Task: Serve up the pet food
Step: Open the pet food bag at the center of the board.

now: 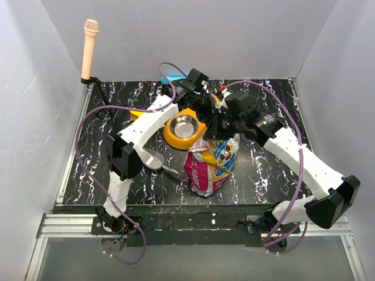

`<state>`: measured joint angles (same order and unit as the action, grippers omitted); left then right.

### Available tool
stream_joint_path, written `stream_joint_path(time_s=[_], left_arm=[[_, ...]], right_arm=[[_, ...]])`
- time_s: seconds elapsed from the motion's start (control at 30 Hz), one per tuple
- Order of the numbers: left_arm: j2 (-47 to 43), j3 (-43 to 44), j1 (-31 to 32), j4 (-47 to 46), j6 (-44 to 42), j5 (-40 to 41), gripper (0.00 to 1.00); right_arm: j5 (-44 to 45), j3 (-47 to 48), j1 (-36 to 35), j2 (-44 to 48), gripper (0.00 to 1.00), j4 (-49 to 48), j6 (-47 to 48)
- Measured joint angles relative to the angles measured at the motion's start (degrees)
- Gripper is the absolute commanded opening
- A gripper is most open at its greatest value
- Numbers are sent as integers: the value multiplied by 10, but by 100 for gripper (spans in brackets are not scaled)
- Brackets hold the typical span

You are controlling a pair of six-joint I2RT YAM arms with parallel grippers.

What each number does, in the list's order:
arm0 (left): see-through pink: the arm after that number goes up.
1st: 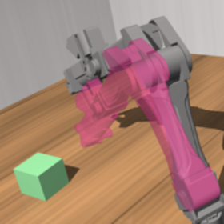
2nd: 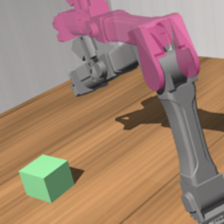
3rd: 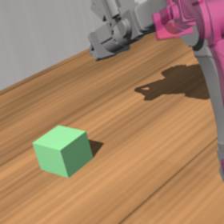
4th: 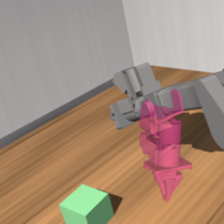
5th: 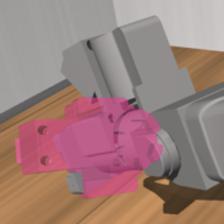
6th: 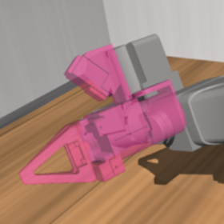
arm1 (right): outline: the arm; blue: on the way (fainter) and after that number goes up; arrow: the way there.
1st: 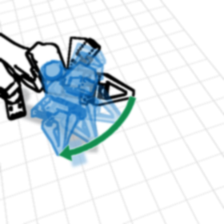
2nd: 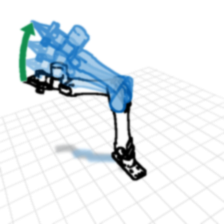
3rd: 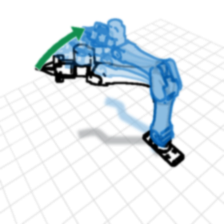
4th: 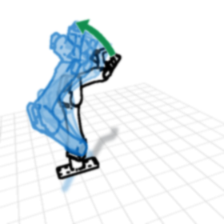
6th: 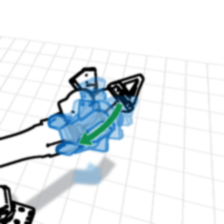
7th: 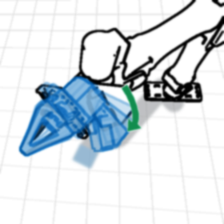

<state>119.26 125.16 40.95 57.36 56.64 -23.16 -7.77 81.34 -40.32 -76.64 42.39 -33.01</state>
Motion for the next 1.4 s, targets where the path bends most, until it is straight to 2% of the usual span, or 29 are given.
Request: stream_joint_path(time_s=[0.03, 0.1, 0.17, 0.23, 0.33, 0.5, 0.67, 0.73, 0.77, 0.8, 0.9, 1.0, 1.13, 1.3, 1.4], left_arm=[[0, -1, 1, -1, 1, 0, 0], [0, -4, 2, -5, 3, -2, 0], [0, -8, 2, -11, 5, -5, 0], [0, -10, 2, -15, 6, -9, 0], [0, -10, 5, -17, 6, -13, 0], [0, -9, 9, -16, 5, -14, 0], [3, 10, 11, 5, -3, -8, 0], [4, 16, 12, 13, -6, -6, 0], [5, 20, 12, 17, -7, -4, 0], [5, 22, 12, 20, -8, -3, 0], [5, 25, 12, 24, -10, -1, 0], [5, 27, 12, 26, -11, -1, 0], [5, 28, 12, 26, -10, -3, 0], [6, 28, 12, 24, -9, -4, 0], [7, 28, 16, 12, -4, -5, 0]], right_arm=[[5, 1, -2, 0, 18, 3, 0], [18, 3, -6, 0, 1, 10, 0], [26, 3, -10, 3, 1, 11, 0], [40, 3, -14, 10, 14, 17, -2], [95, 23, -36, 11, 21, 59, -1], [181, 56, -79, -9, 23, 117, 0], [193, 56, -86, -14, 22, 124, 2], [193, 53, -86, -14, 28, 126, 2], [193, 49, -86, -14, 39, 125, 2], [193, 46, -86, -13, 43, 123, 3], [210, 40, -85, -12, 42, 123, 11], [213, 40, -85, -14, 31, 123, 17], [190, 31, -81, -13, 2, 106, 29], [97, -10, -16, 10, 1, 73, -3], [101, -41, 5, 53, 1, 62, -47]])
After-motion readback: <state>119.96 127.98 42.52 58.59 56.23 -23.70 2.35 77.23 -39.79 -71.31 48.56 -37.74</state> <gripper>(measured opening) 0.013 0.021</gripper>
